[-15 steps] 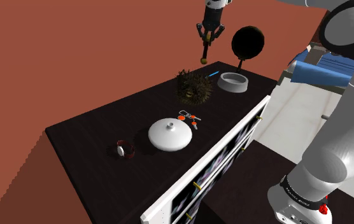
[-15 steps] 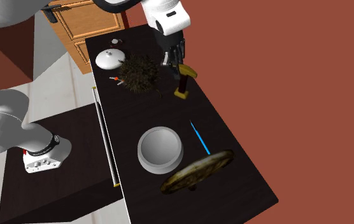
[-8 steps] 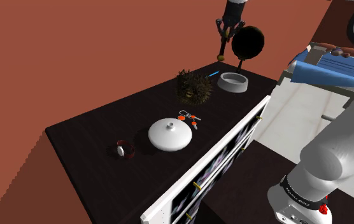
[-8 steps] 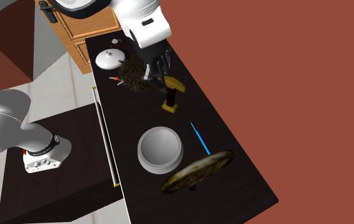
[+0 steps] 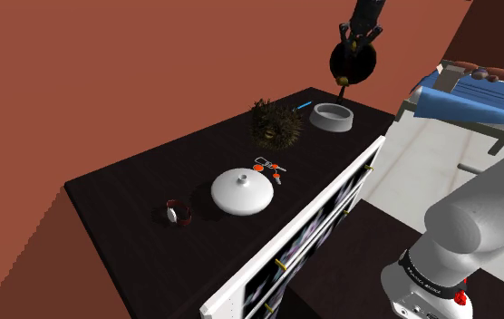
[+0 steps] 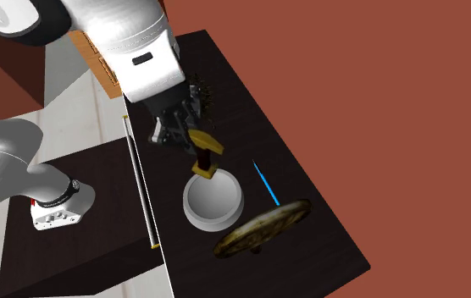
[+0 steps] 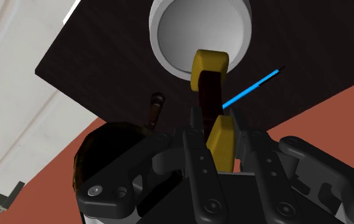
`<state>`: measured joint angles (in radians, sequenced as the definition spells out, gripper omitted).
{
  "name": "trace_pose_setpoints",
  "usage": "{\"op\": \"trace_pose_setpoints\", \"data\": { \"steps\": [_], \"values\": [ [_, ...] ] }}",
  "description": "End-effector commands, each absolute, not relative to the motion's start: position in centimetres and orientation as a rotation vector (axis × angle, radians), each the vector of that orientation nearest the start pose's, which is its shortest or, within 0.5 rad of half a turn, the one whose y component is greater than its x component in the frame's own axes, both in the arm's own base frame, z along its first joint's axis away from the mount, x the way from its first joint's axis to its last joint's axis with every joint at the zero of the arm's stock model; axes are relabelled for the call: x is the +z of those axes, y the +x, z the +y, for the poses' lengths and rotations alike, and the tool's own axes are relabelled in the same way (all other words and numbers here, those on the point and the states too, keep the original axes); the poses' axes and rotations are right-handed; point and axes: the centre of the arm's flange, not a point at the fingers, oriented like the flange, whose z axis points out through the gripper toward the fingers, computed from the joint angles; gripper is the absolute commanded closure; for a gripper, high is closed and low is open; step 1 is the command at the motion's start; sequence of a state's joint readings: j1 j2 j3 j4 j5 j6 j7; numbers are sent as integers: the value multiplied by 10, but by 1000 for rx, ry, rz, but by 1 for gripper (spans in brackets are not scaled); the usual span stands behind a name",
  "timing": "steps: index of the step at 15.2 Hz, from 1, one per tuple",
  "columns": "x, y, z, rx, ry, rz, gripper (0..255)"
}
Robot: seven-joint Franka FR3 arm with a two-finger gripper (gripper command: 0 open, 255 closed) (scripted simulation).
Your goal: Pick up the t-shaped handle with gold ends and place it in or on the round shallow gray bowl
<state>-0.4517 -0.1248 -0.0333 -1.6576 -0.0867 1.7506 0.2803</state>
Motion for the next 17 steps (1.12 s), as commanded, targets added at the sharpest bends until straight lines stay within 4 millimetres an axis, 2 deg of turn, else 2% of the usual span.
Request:
{"op": "trace_pose_setpoints", "data": {
  "steps": [1, 17],
  "values": [
    [663, 461, -261, -337, -2999, 1194, 255],
    [578, 461, -261, -337, -2999, 1194, 255]
  ]
}}
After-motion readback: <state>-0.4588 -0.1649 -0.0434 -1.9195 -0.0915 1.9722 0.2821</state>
